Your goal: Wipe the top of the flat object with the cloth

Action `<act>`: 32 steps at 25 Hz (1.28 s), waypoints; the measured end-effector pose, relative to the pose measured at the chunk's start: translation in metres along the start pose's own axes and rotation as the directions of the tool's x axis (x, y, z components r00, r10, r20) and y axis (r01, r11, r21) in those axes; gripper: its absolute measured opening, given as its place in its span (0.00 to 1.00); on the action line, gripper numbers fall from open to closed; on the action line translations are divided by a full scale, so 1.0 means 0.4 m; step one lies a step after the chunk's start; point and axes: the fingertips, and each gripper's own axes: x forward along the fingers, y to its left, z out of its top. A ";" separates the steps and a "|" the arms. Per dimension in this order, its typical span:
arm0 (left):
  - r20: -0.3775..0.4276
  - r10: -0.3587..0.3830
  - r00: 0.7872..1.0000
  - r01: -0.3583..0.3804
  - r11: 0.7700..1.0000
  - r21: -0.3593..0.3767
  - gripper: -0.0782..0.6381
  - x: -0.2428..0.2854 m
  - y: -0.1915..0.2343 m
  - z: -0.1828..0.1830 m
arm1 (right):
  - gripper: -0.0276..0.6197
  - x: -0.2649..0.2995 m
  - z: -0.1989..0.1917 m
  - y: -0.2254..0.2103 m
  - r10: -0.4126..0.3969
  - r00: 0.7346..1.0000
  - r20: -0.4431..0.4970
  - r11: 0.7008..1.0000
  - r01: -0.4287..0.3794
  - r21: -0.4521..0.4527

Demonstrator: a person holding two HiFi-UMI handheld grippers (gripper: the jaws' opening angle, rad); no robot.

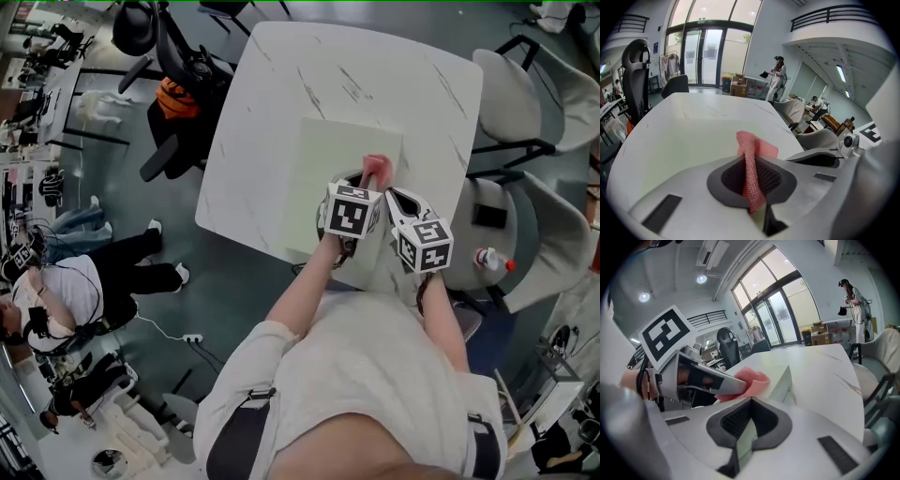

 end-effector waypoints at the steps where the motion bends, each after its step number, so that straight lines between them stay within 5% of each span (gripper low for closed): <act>1: 0.001 0.006 1.000 -0.006 1.000 0.001 0.16 -0.003 0.009 -0.001 | 0.06 -0.001 0.000 -0.001 -0.004 1.000 -0.001 1.000 0.004 -0.002; 25: 0.011 0.173 0.985 -0.170 0.976 -0.138 0.16 -0.133 0.343 -0.068 | 0.06 -0.004 0.004 -0.010 -0.132 0.991 0.007 0.991 0.132 0.002; 32: 0.017 0.175 0.984 -0.172 0.978 -0.122 0.16 -0.136 0.348 -0.073 | 0.06 -0.042 -0.023 0.057 -0.089 0.996 -0.010 0.996 0.089 -0.029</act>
